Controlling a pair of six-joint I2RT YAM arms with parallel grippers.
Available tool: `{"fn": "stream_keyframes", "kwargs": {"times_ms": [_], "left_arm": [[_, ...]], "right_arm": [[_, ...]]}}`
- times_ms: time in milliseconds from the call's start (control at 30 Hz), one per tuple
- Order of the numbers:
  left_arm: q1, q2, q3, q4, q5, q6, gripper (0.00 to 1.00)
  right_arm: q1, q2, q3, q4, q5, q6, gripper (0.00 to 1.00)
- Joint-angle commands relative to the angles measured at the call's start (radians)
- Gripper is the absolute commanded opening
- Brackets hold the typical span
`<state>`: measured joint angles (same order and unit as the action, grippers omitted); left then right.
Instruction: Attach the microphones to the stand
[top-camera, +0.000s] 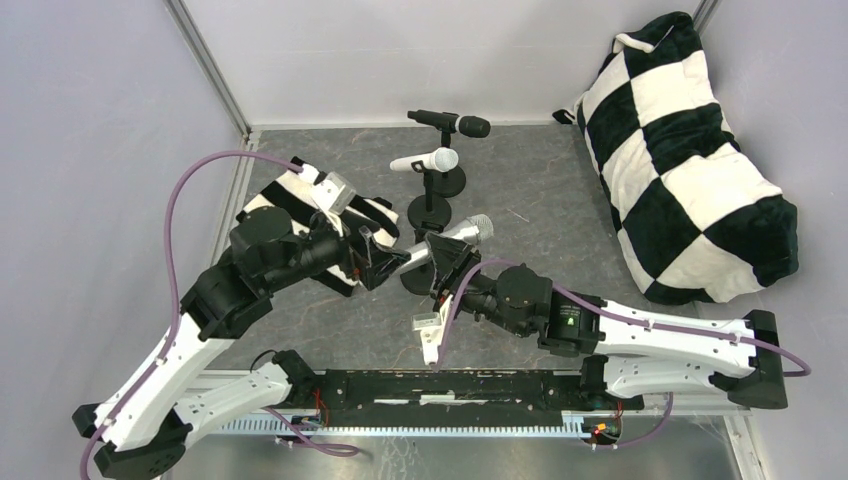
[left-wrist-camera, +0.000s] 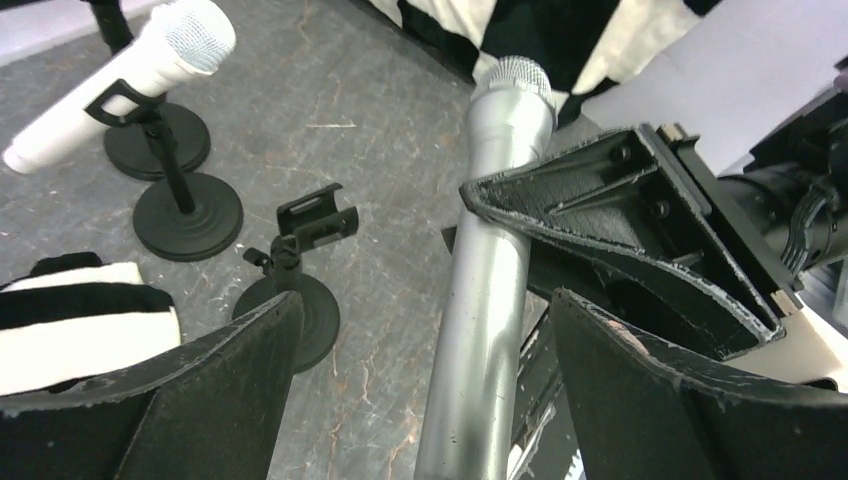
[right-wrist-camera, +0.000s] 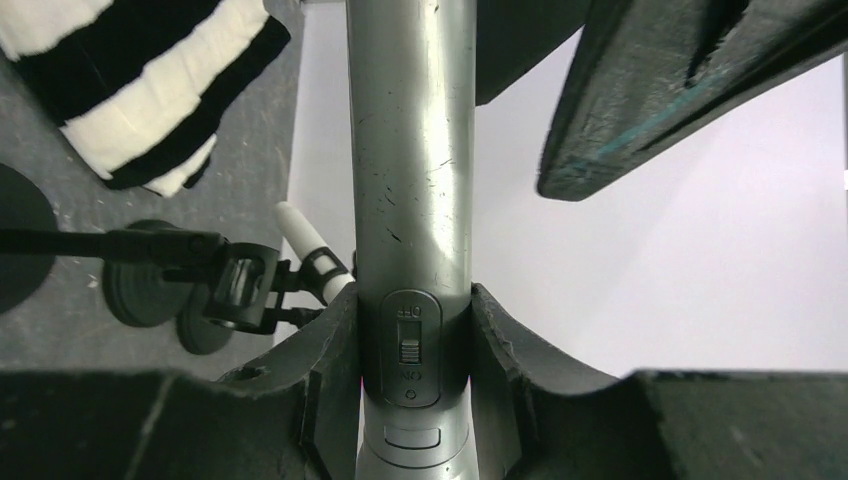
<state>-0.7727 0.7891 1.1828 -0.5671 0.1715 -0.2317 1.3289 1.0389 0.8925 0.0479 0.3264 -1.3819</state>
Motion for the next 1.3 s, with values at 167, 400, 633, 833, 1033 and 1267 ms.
{"fn": "stream_keyframes", "kwargs": {"times_ms": [167,400,633,833,1033,1267], "left_arm": [[-0.002,0.057,0.028,-0.059,0.173,0.109,0.95],[-0.002,0.077,0.012,-0.062,0.159,0.128,0.82],[-0.002,0.094,0.008,-0.062,0.180,0.139,0.83],[-0.003,0.098,0.000,-0.062,0.203,0.148,0.90],[-0.002,0.121,-0.007,-0.062,0.228,0.158,0.74],[-0.002,0.125,-0.009,-0.062,0.243,0.172,0.44]], "right_arm": [[0.006,-0.047,-0.031,0.122,-0.011,-0.222,0.01],[0.009,-0.051,-0.042,0.144,-0.037,-0.283,0.04],[0.008,-0.027,-0.036,0.156,-0.031,-0.351,0.07],[0.010,-0.010,-0.029,0.194,-0.028,-0.365,0.07],[0.009,0.002,-0.021,0.205,-0.023,-0.371,0.09],[0.009,0.005,-0.024,0.219,-0.024,-0.374,0.17]]}}
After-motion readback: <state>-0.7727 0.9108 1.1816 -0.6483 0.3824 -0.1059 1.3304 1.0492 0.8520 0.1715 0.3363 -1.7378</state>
